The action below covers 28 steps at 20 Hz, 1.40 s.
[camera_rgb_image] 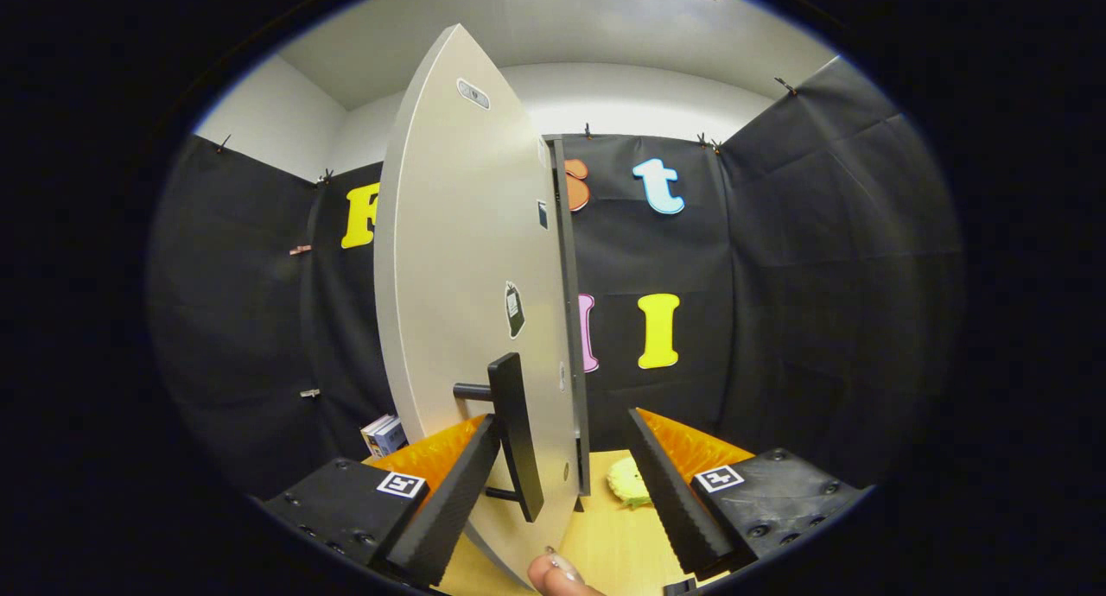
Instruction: Open the shoe cabinet door, grab the shoes and put them into the shoe cabinet, then close the shoe cabinet door.
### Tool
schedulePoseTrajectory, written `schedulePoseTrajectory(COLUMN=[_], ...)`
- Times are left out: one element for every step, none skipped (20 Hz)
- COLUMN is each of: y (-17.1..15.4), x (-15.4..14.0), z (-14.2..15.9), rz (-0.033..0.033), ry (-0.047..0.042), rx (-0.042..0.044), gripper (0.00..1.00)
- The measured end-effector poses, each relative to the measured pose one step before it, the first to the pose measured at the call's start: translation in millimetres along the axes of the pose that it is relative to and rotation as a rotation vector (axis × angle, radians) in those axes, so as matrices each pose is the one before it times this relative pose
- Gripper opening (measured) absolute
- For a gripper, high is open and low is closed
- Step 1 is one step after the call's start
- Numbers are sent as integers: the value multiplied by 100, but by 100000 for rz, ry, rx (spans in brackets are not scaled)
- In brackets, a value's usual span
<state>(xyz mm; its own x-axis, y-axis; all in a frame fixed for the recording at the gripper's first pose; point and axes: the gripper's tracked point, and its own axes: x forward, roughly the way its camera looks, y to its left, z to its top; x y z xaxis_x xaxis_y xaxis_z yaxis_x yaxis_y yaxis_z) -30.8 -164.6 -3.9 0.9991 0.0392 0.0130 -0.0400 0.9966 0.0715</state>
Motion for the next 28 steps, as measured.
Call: schedulePoseTrajectory(y=[987, 961, 741, 644, 606, 714, 913, 768, 723, 735, 861, 900, 1036, 1044, 1015, 1315, 1533, 1095, 682, 989, 787, 622, 467, 372, 306, 195, 45, 29], x=[361, 272, 294, 493, 411, 350, 458, 447, 403, 446, 595, 514, 591, 542, 483, 545, 567, 578, 385, 295, 307, 193, 273, 160, 125, 95, -18, -72], z=[-174, -200, -122, -300, -549, -433, -136, -196, -193, -161, -301, -222, -201, -174, -246, -208, -332, -302, -31, 31, 94, 109, -20, 80, 99, 162, -58, -39], rz=[929, 517, 123, -385, -558, -52, 189, 75, -27, 147, 257, 482, 665, 790, 991, 1817, 2604, 1017, 704, 1378, 905, 762, 582, 451, 219, 102, 14, -109], ry=[409, 452, 99, 830, 1157, 947, 424, 267, -39, 106, 48, 67, 18, -93, 6, 86, 383, 468, -23, -369, -547, -439, -261, -254, -414, -440, -140, 104], rx=[708, 462, 426, 34, 152, 750, 953, 336, -158, -307, -268, -150, -241, -343, -460, -190, -111, -699, -479, 37, -173, -558, -717, -590, -279, -149, 88, 8], gripper=[97, 97, 97, 97, 97, 97, 97, 97, 97, 97, 97, 97, 97, 97, 97, 97, 97, 97, 97, 97, 98, 97, 97, 97, 97, 97, 97, 97])
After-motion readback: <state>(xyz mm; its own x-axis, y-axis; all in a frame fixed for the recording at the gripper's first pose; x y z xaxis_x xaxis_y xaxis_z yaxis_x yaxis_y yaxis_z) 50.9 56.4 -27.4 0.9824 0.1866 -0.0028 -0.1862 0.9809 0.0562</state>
